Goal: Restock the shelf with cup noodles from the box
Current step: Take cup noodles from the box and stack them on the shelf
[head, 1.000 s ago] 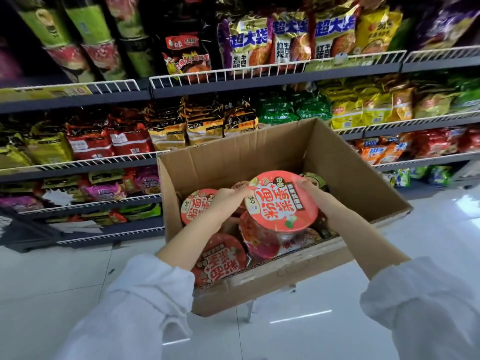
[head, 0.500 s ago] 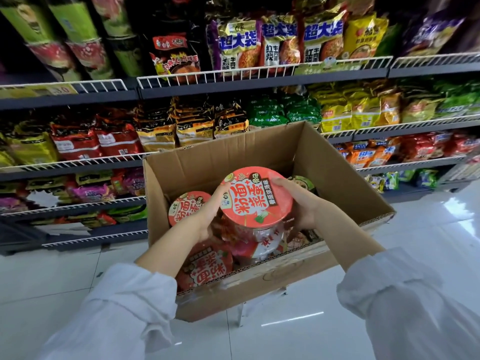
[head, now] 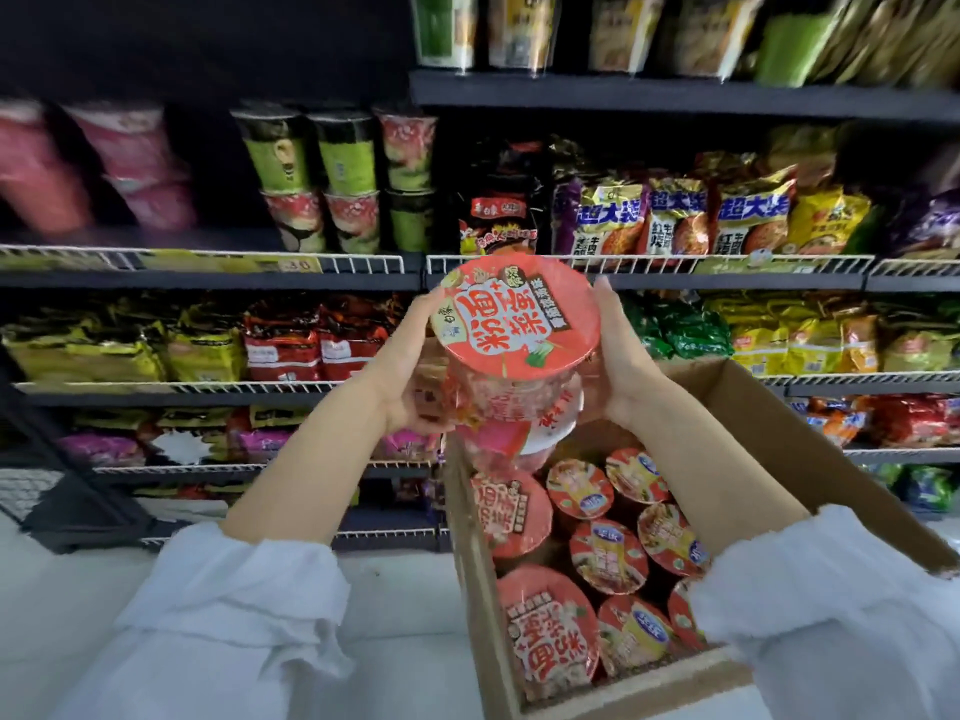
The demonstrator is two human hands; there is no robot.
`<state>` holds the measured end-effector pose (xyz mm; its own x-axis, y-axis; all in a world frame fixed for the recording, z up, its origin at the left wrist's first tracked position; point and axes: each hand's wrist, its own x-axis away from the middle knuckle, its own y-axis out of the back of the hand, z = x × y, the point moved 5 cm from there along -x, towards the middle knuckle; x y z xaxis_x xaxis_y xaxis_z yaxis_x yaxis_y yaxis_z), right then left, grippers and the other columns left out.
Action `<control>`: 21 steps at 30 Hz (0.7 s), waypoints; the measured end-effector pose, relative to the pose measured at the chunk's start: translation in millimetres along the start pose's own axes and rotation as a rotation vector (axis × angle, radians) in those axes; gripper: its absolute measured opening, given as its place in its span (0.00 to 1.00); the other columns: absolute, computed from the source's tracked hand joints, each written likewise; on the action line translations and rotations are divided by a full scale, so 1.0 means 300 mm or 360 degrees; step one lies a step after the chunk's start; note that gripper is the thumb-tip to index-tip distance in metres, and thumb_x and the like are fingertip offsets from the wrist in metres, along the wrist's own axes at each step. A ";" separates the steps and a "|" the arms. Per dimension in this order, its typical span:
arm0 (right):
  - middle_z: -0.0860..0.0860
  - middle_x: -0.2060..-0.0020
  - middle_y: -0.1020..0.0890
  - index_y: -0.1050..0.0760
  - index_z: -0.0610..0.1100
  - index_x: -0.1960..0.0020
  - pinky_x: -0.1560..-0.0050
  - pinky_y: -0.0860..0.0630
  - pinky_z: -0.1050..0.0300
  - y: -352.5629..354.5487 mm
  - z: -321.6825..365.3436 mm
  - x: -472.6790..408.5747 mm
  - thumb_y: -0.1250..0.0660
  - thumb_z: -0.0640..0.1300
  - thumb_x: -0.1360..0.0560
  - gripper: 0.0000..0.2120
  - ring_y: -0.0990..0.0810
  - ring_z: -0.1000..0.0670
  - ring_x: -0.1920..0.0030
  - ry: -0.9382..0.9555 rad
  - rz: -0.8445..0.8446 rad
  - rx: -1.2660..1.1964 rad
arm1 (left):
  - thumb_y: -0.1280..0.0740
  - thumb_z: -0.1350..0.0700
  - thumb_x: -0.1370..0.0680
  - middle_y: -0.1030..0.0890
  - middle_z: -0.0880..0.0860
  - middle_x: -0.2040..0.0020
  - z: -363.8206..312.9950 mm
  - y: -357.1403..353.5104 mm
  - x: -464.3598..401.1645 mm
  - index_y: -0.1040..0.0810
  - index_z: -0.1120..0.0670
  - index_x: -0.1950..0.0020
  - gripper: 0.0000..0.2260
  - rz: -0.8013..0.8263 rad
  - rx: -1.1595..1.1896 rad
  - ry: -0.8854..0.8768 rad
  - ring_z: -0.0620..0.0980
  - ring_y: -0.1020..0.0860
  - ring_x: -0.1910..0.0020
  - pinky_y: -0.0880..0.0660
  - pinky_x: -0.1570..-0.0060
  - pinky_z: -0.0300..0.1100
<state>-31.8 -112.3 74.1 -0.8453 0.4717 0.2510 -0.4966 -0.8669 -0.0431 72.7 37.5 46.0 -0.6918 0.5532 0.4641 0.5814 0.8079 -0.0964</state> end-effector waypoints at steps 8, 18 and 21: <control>0.52 0.61 0.24 0.26 0.47 0.55 0.71 0.27 0.66 -0.457 0.201 -0.086 0.54 0.64 0.22 0.25 0.27 0.54 0.63 0.0125 -0.0159 0.0193 | 0.39 0.27 0.33 0.26 0.55 0.38 -0.191 0.413 0.076 0.28 0.47 0.37 0.33 -0.0061 0.0029 -0.0064 0.56 0.26 0.44 0.26 0.47 0.51; 0.47 0.56 0.23 0.27 0.50 0.48 0.66 0.29 0.53 -0.971 0.180 -0.342 0.55 0.68 0.23 0.27 0.25 0.48 0.60 -0.0031 0.0030 0.0013 | 0.42 0.30 0.29 0.24 0.54 0.45 -0.341 0.951 -0.016 0.26 0.50 0.42 0.27 -0.0337 -0.0002 -0.0217 0.52 0.25 0.55 0.27 0.62 0.43; 0.45 0.40 0.25 0.28 0.51 0.39 0.43 0.30 0.34 -1.139 0.198 -0.472 0.57 0.70 0.25 0.32 0.25 0.40 0.43 -0.0032 0.0163 0.0057 | 0.43 0.29 0.30 0.24 0.54 0.42 -0.394 1.124 -0.072 0.27 0.49 0.37 0.31 -0.0512 0.0042 -0.0274 0.53 0.25 0.54 0.29 0.66 0.41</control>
<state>269.3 107.5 110.7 -0.8871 0.3771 0.2662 -0.3999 -0.9159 -0.0354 334.4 273.9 107.6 -0.9008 0.2941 0.3194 0.3126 0.9499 0.0069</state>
